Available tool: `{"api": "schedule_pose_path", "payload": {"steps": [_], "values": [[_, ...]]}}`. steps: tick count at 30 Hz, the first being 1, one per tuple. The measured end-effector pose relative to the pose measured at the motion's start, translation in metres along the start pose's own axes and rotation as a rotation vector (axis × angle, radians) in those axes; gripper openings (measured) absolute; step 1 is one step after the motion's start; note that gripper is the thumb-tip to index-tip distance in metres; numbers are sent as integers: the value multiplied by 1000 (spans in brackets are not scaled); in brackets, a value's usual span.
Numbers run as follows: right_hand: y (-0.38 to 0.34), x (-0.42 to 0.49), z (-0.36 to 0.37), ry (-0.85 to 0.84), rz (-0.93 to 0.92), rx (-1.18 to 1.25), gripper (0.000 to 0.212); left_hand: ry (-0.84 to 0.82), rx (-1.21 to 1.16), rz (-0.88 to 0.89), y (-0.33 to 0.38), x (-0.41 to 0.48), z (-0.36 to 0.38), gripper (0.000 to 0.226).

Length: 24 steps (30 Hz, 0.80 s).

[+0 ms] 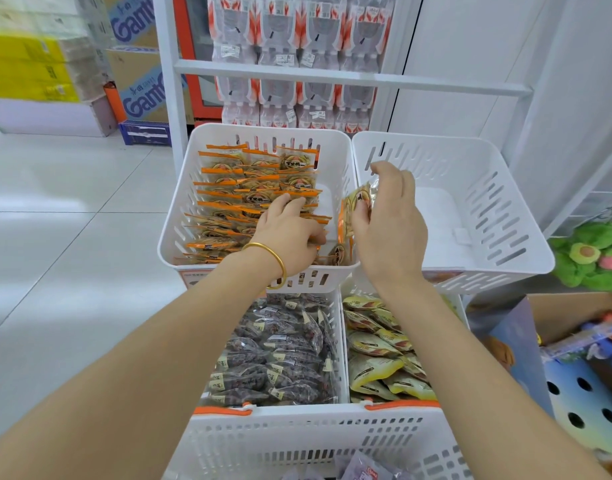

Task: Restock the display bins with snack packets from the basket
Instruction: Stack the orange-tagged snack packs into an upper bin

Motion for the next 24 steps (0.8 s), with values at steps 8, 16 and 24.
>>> {"api": "schedule_pose_path", "payload": {"steps": [8, 16, 24], "values": [[13, 13, 36, -178, 7, -273, 26, 94, -13, -20, -3, 0, -5, 35], [10, -3, 56, -442, -40, -472, 19, 115, -8, 10, -3, 2, 0, 37], [22, -21, 53, -547, -86, -457, 25, 115, 0, 0, -4, -1, 0, 36]]}}
Point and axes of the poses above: each hand's wrist, its own x-axis towards the middle knuckle, its own z-axis out of the palm, y = z × x, the point moved 8 cm from there along x, towards the middle knuckle, and after that the axes turned 14 degrees about x, right-handed, at the moved point
